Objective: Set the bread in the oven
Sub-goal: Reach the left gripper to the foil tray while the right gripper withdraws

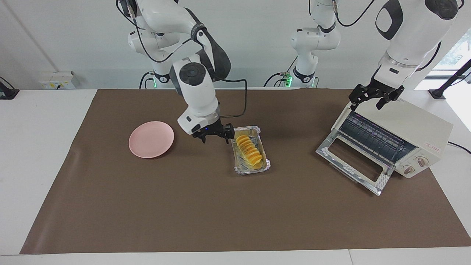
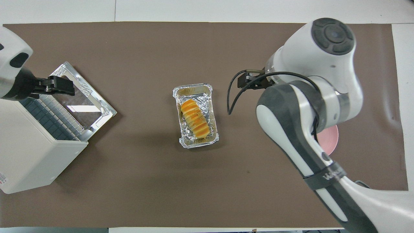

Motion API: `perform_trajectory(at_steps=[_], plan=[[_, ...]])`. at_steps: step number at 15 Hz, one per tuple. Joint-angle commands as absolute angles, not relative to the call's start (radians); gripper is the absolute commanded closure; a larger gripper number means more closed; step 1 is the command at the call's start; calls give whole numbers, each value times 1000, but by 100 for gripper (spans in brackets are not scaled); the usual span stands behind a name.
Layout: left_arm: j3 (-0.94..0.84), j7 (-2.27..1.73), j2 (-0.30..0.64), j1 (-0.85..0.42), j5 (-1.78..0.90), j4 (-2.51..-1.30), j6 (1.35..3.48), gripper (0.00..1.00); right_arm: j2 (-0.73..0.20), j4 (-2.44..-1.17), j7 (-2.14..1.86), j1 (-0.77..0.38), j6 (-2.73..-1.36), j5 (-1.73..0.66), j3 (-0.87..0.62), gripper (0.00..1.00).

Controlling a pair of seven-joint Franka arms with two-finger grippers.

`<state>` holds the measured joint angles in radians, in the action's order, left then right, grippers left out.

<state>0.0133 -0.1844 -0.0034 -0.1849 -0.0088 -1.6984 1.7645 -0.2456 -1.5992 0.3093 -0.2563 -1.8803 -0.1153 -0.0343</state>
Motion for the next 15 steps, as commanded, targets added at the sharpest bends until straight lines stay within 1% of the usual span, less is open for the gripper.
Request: perform_trajectory(at_steps=[1, 3, 5, 7, 8, 9, 12, 15], plan=[[20, -322, 67, -294, -66, -1685, 1848, 0, -201, -1621, 103, -160, -1850, -115, -43, 0], [23, -496, 215, -421, -60, -1584, 1868, 0, -172, -1623, 10, -95, -1786, -107, -41, 0], [21, -599, 317, -492, -32, -1511, 1884, 0, -128, -1626, -78, -40, -1720, -56, -41, 0], [21, -621, 359, -532, -23, -1528, 1983, 0, -77, -1628, -174, 4, -1643, -34, -41, 0], [21, -630, 362, -543, -18, -1549, 2005, 0, -51, -1628, -205, 23, -1608, -32, -41, 0], [20, -659, 367, -564, -18, -1558, 2016, 0, -28, -1628, -216, 35, -1579, -28, -41, 0], [26, -738, 446, -655, -2, -1539, 2035, 0, 35, -1634, -216, 64, -1491, -14, -46, 0], [26, -805, 495, -708, 3, -1531, 2068, 0, 58, -1638, -216, 78, -1454, -9, -48, 0]])
